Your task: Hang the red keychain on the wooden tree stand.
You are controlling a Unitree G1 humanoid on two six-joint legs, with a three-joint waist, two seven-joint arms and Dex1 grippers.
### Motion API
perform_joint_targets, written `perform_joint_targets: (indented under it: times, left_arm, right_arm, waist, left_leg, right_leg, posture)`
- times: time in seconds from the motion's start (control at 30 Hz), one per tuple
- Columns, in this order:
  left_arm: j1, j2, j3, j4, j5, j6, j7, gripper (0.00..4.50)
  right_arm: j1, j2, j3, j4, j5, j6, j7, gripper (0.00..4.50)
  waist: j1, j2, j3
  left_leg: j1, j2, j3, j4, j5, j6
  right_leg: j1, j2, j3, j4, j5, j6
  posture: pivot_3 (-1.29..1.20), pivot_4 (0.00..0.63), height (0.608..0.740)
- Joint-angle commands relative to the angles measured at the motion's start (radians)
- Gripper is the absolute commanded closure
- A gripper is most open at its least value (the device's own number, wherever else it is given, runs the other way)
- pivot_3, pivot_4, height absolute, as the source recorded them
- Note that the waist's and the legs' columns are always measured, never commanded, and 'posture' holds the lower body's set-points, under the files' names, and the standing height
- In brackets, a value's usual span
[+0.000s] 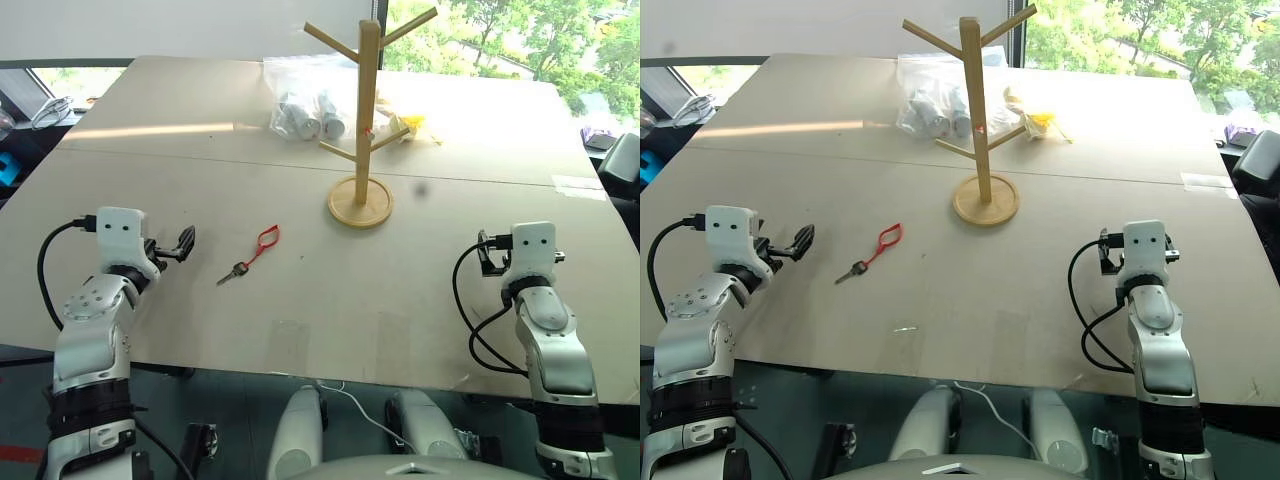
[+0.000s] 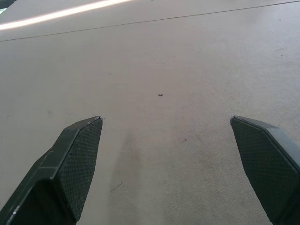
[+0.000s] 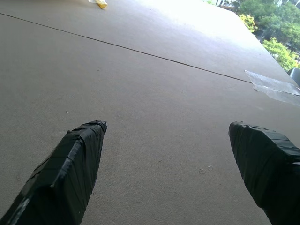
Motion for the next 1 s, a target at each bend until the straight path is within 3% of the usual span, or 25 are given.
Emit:
perform_joint_targets:
  times: [0.03, 0.1, 0.17, 0.4, 0.63, 1.0]
  left_arm:
    - [0.046, 0.091, 0.023, -0.128, -0.112, 0.109, -0.139, 0.00]
    - [0.101, 0.198, 0.027, -0.279, -0.283, 0.294, -0.329, 0.00]
    - [0.109, 0.258, 0.016, -0.347, -0.368, 0.385, -0.404, 0.00]
    - [0.101, 0.283, -0.061, -0.390, -0.375, 0.445, -0.413, 0.00]
    - [0.065, 0.218, -0.145, -0.282, -0.268, 0.339, -0.378, 0.00]
    - [-0.047, 0.131, -0.268, -0.119, -0.151, 0.218, -0.383, 0.00]
  right_arm:
    - [-0.069, -0.058, 0.029, -0.034, 0.058, 0.001, 0.131, 0.02]
    - [-0.157, -0.147, 0.084, -0.037, 0.172, 0.025, 0.370, 0.02]
    - [-0.213, -0.208, 0.120, -0.041, 0.280, 0.039, 0.551, 0.02]
    - [-0.324, -0.306, 0.180, -0.032, 0.478, 0.103, 0.851, 0.02]
    - [-0.389, -0.333, 0.222, -0.067, 0.576, 0.167, 0.960, 0.02]
    - [-0.415, -0.354, 0.233, -0.065, 0.577, 0.172, 0.962, 0.02]
  waist:
    - [-0.004, 0.000, 0.000]
    - [-0.021, -0.001, 0.001]
    - [-0.025, -0.001, 0.002]
    - [-0.009, 0.000, 0.001]
    - [-0.001, 0.001, 0.002]
    - [0.003, 0.000, 0.001]
  left_leg:
    - [0.000, 0.000, 0.000, 0.000, 0.000, 0.000]
    - [-0.001, 0.001, 0.001, 0.000, 0.000, 0.000]
    - [0.000, 0.001, 0.001, 0.000, 0.000, 0.000]
    - [0.002, 0.001, -0.002, -0.001, 0.000, 0.000]
    - [0.002, 0.001, -0.002, 0.000, 0.000, 0.000]
    - [0.001, 0.000, -0.002, 0.001, 0.000, 0.000]
  right_leg:
    - [0.000, 0.000, 0.000, 0.000, 0.000, 0.000]
    - [-0.001, 0.001, 0.002, 0.000, 0.000, 0.000]
    - [-0.001, 0.000, 0.001, 0.000, 0.000, 0.000]
    - [0.005, 0.000, -0.003, -0.002, -0.001, -0.001]
    - [0.003, 0.001, -0.003, -0.001, -0.001, -0.001]
    - [0.003, 0.000, -0.003, -0.001, -0.001, -0.001]
  posture:
    - [0.00, 0.150, 0.740]
    - [0.00, 0.150, 0.740]
    - [0.00, 0.150, 0.740]
    - [0.00, 0.150, 0.740]
    - [0.00, 0.150, 0.740]
    - [0.00, 0.150, 0.740]
